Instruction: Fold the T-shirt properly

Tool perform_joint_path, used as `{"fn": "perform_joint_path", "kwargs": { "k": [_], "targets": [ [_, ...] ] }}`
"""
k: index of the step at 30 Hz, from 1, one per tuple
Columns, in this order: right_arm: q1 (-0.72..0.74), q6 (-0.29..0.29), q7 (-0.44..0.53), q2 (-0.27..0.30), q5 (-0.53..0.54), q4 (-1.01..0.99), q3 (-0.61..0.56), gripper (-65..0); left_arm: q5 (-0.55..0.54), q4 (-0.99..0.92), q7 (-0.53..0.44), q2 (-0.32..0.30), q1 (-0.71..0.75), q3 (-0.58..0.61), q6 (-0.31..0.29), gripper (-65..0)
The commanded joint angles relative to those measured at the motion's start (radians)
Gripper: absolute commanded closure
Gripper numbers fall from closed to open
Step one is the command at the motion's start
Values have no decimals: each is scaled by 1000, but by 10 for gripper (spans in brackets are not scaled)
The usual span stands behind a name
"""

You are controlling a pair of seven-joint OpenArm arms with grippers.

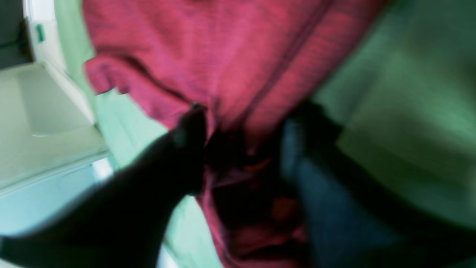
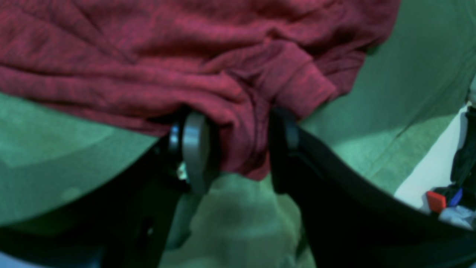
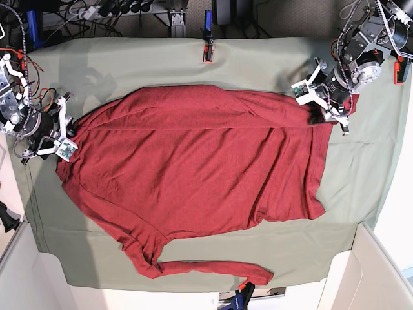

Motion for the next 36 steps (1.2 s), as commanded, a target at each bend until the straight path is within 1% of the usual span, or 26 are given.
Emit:
{"fn": "perform_joint_path", "kwargs": {
  "k": [1,3,4,5,7,9,10,12,14,17,21,25,27,31,33,36],
  "targets": [
    [0,0,-34,8,-14,-10,-2,-252,10,1,-1,-17,-7,-6,-5,-157],
    [0,3,-34,8,-15,-10,-2,-246,8,-4,-3,-17,-7,-6,-4,-26],
    [0,5,-34,8,-15,-10,-2,-217,7,-6,-3,-17,-6,-6,-4,0],
    [0,8,-34,8,-15,-10,-2,-160,6,-8,-2,-17,-6,-6,-4,0],
    [0,8,-34,8,-19,-10,-2,0,9,-8,-2,-18,-6,-6,11,0],
    [3,4,-34,8,-25,-10,-2,0,9,-3,-2,-25,-7,-7,36,0],
    [5,4,-35,9,-25,-9,-2,0,9,6,2,-32,-6,-7,58,0],
    [11,6,-55,15,-22,4,-2,0,9,40,31,-53,-6,-7,89,0],
    [7,8,-89,35,-7,47,-2,0,-2,95,69,-89,1,-7,93,0],
    [-14,8,-124,97,52,133,-2,0,-26,197,92,-164,46,-7,92,0],
    [-79,27,-138,183,56,225,2,0,-10,307,131,-234,124,-7,93,0],
    [-151,28,-146,254,57,288,8,0,30,362,153,-264,192,-7,95,0],
    [-187,37,-158,283,58,320,12,0,43,388,190,-270,225,-7,118,0],
    [-277,41,-174,333,58,386,39,0,122,445,239,-287,330,-7,151,0],
    [-333,63,-177,358,57,417,63,0,183,472,255,-292,397,-7,172,0],
    [-418,65,-177,387,56,465,109,0,275,503,271,-294,483,-7,212,0]
  ]
}}
